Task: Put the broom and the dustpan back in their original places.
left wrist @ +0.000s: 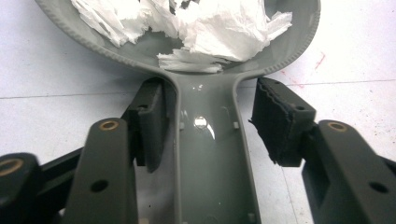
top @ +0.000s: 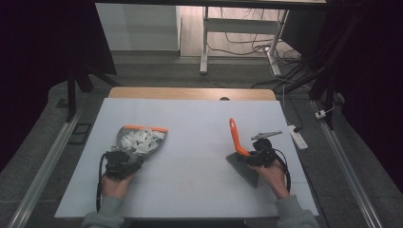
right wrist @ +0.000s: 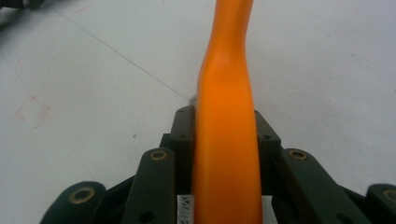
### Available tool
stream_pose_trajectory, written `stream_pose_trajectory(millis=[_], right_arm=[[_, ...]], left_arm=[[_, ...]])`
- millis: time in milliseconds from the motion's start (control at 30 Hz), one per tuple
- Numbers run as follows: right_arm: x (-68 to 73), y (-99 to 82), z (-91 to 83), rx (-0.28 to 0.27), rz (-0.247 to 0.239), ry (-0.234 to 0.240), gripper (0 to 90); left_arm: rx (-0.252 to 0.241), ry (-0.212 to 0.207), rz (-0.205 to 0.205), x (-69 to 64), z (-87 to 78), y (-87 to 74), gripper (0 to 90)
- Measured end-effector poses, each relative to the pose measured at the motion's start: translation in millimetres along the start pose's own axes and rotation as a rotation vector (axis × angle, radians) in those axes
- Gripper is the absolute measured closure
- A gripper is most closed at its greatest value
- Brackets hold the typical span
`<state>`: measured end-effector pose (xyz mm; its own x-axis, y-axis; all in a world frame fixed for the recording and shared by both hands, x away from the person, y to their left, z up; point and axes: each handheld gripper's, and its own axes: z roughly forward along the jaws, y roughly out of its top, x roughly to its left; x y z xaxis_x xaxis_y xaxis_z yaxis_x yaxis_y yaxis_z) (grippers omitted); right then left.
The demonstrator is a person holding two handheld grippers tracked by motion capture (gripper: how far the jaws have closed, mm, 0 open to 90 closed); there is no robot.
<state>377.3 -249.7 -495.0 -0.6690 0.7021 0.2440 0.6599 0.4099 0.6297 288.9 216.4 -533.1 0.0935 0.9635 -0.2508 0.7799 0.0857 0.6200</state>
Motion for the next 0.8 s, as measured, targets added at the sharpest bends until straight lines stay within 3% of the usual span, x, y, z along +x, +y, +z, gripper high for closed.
stream_pose_trajectory(millis=[167,467,800], right_arm=[[-3.4,0.2,0.9,0.001,-0.003,-0.006,66.4],[-5.7,0.6,1.6,0.014,-0.034,-0.084,55.8],[-10.4,0.1,8.8,0.059,-0.034,-0.166,40.7]], left_arm=[[-0.004,-0.001,0.007,0.5,-1.8,-0.3,37.4],[-0.011,0.003,0.037,0.2,-9.0,-2.1,26.9],[-0.038,-0.015,0.072,1.5,-25.5,-7.9,24.0]])
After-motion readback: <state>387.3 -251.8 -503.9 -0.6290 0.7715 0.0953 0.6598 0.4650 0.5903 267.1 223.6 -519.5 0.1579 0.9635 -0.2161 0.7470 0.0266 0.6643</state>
